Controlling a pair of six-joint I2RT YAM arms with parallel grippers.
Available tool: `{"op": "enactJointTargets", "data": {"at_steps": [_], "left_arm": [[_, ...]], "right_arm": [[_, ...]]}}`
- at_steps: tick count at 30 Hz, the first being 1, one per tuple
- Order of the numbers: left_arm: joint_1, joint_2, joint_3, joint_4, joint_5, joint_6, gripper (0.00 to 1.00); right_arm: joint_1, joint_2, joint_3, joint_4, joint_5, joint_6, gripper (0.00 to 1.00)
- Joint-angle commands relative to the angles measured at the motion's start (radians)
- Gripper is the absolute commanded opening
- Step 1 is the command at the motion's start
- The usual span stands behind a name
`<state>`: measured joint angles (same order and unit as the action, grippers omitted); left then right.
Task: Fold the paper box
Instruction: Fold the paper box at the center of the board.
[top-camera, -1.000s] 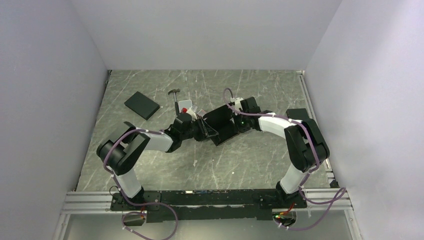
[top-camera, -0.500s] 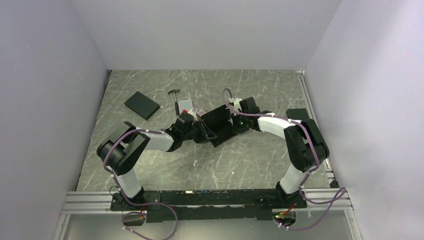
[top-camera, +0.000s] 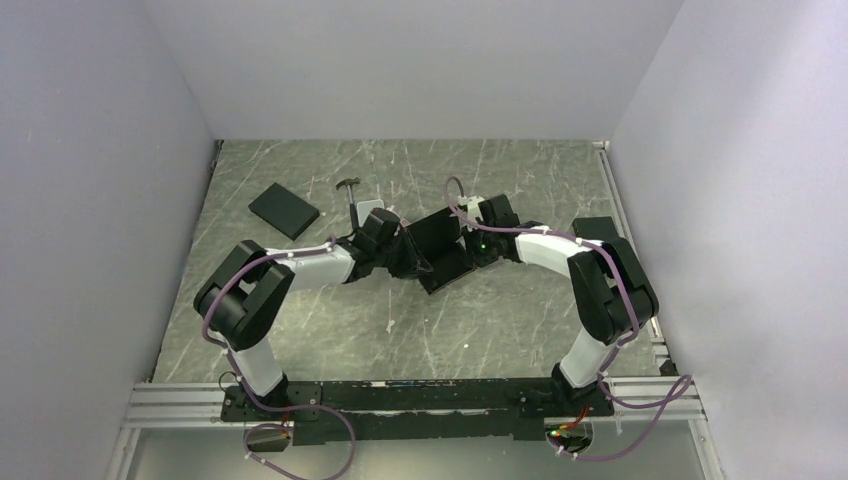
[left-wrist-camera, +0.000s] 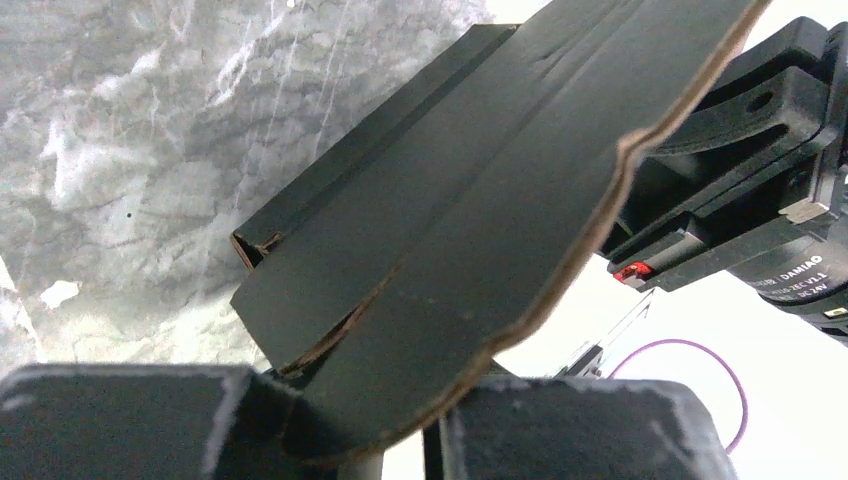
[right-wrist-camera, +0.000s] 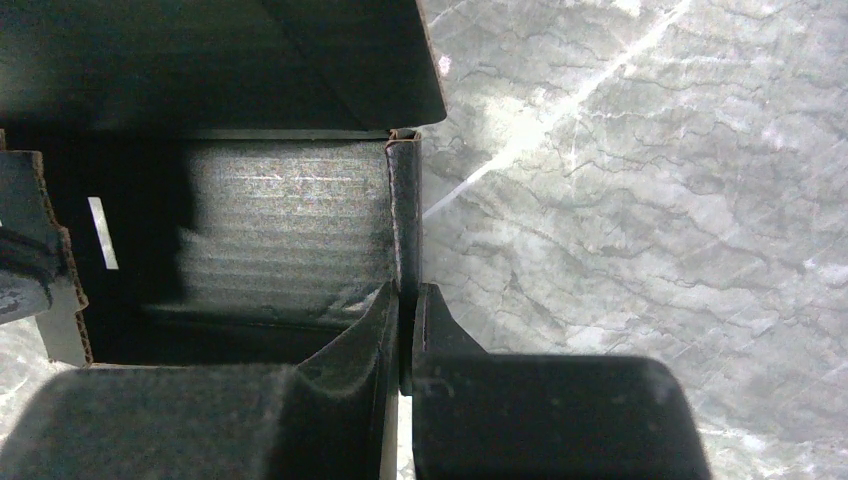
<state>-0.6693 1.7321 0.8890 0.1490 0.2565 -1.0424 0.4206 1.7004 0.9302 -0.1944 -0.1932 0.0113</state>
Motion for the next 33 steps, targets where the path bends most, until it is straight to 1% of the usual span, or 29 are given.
{"op": "enactJointTargets", "data": {"at_steps": [1, 2, 3, 4, 13, 18, 21, 24, 26, 33], "left_arm": [[-0.005, -0.019, 0.095, -0.225, -0.032, 0.059, 0.15], [-0.004, -0.018, 0.098, -0.237, -0.028, 0.064, 0.06], [-0.005, -0.019, 0.099, -0.245, -0.027, 0.065, 0.02], [-0.005, -0.018, 0.100, -0.251, -0.027, 0.067, 0.00], [-0.020, -0.023, 0.116, -0.317, -0.063, 0.074, 0.00], [-0.030, -0.012, 0.098, -0.285, -0.073, 0.038, 0.06], [-0.034, -0.005, 0.098, -0.281, -0.084, 0.023, 0.14], [-0.036, -0.008, 0.098, -0.291, -0.096, 0.018, 0.19], [-0.036, -0.012, 0.100, -0.308, -0.107, 0.016, 0.25], [-0.036, 0.002, 0.108, -0.330, -0.101, 0.013, 0.27]], "right_arm": [[0.004, -0.012, 0.033, 0.018, -0.031, 0.013, 0.00], [0.004, -0.012, 0.033, 0.018, -0.029, 0.013, 0.00], [0.004, -0.013, 0.033, 0.019, -0.029, 0.013, 0.00], [0.004, -0.015, 0.033, 0.018, -0.029, 0.013, 0.00], [0.004, -0.015, 0.033, 0.019, -0.025, 0.012, 0.00], [0.004, -0.016, 0.033, 0.020, -0.030, 0.012, 0.00], [0.004, -0.018, 0.032, 0.020, -0.031, 0.013, 0.00], [0.004, -0.018, 0.032, 0.019, -0.032, 0.012, 0.00], [0.004, -0.018, 0.032, 0.020, -0.034, 0.012, 0.00], [0.004, -0.020, 0.032, 0.020, -0.034, 0.013, 0.00]]}}
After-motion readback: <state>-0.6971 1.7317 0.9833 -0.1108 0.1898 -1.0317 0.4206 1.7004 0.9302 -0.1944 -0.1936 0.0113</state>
